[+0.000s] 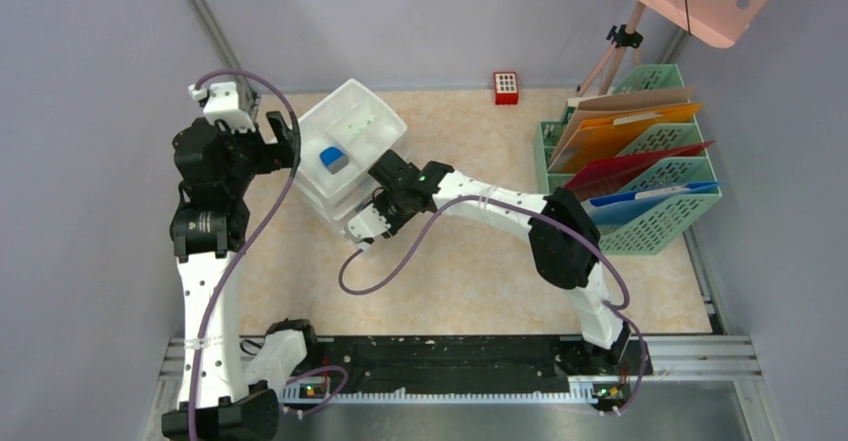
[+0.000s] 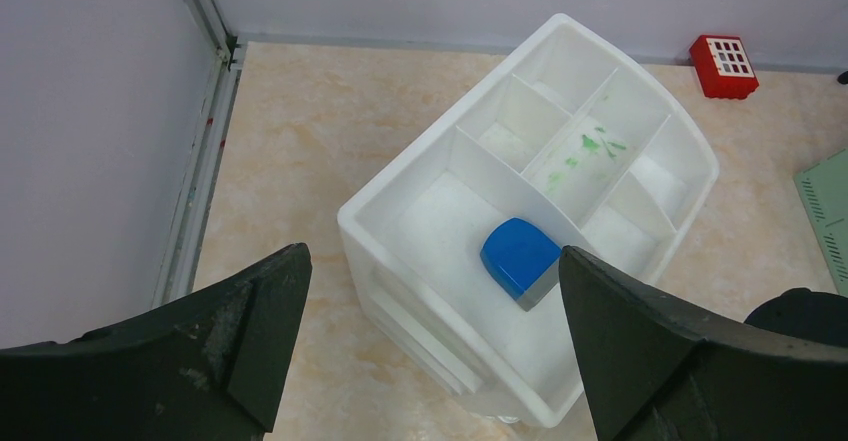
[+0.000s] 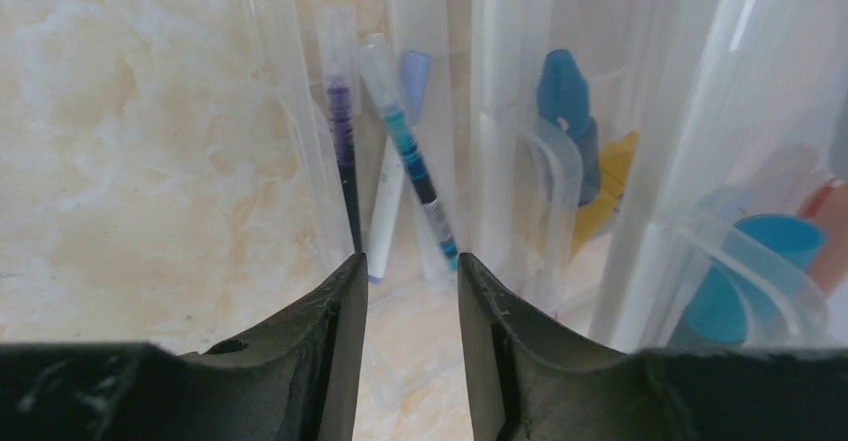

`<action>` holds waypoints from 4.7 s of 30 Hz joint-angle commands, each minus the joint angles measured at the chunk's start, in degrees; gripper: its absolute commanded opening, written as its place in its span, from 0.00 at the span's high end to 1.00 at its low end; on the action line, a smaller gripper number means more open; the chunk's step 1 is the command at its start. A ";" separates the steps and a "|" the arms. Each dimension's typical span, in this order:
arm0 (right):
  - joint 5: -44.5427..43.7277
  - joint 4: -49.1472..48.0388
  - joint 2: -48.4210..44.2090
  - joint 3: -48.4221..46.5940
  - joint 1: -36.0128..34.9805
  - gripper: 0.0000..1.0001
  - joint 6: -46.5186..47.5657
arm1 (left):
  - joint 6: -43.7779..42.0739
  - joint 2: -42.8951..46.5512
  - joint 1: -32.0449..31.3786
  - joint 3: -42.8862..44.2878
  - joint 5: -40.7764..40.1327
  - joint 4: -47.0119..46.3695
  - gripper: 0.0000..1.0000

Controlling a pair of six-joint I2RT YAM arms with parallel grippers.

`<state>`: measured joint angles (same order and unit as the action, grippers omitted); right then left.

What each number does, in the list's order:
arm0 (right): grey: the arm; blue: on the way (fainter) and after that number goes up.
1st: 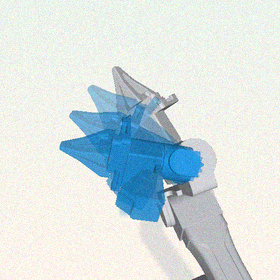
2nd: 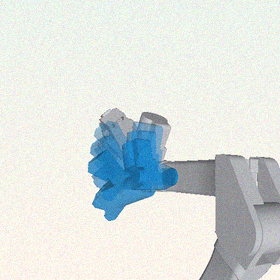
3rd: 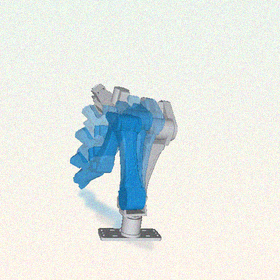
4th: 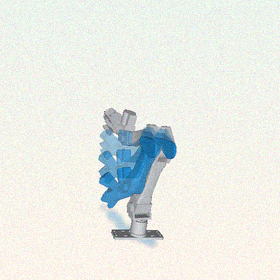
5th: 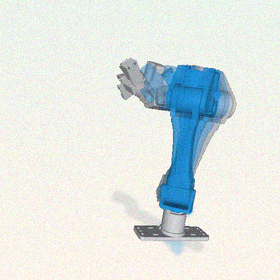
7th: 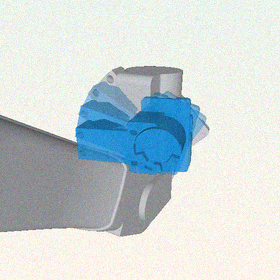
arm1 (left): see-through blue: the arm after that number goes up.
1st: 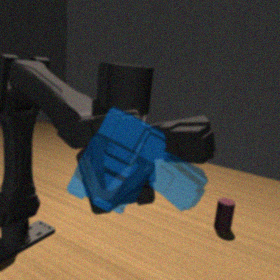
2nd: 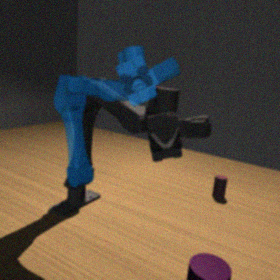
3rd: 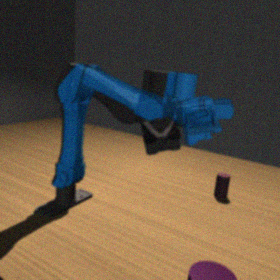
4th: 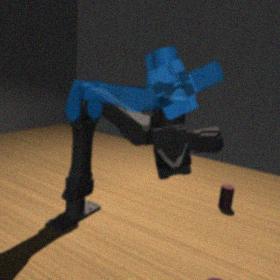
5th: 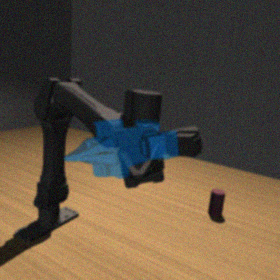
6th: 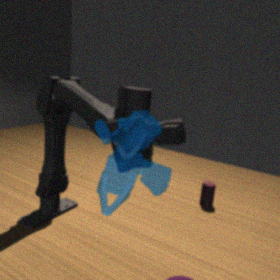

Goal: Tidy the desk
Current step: Place the stationery in the drawer, then close the drawer in the storage box.

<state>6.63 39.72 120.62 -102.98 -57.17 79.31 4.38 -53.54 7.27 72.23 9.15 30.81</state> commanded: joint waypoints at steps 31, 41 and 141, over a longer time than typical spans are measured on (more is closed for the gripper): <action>14.45 -4.05 -12.13 14.98 6.89 0.61 -29.87 | 0.72 -25.15 0.38 17.04 7.69 0.46 0.01; 16.62 -8.74 -3.58 12.64 6.88 0.66 -33.70 | 4.77 -31.53 0.38 17.96 14.30 0.32 0.02; 33.68 -74.62 18.71 8.49 20.32 0.75 -121.65 | 1.35 -43.62 0.38 19.63 24.87 -4.61 0.20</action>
<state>37.78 -24.25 138.06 -90.87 -36.36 -33.28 5.82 -97.36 8.47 92.33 30.46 23.94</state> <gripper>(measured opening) 0.250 0.799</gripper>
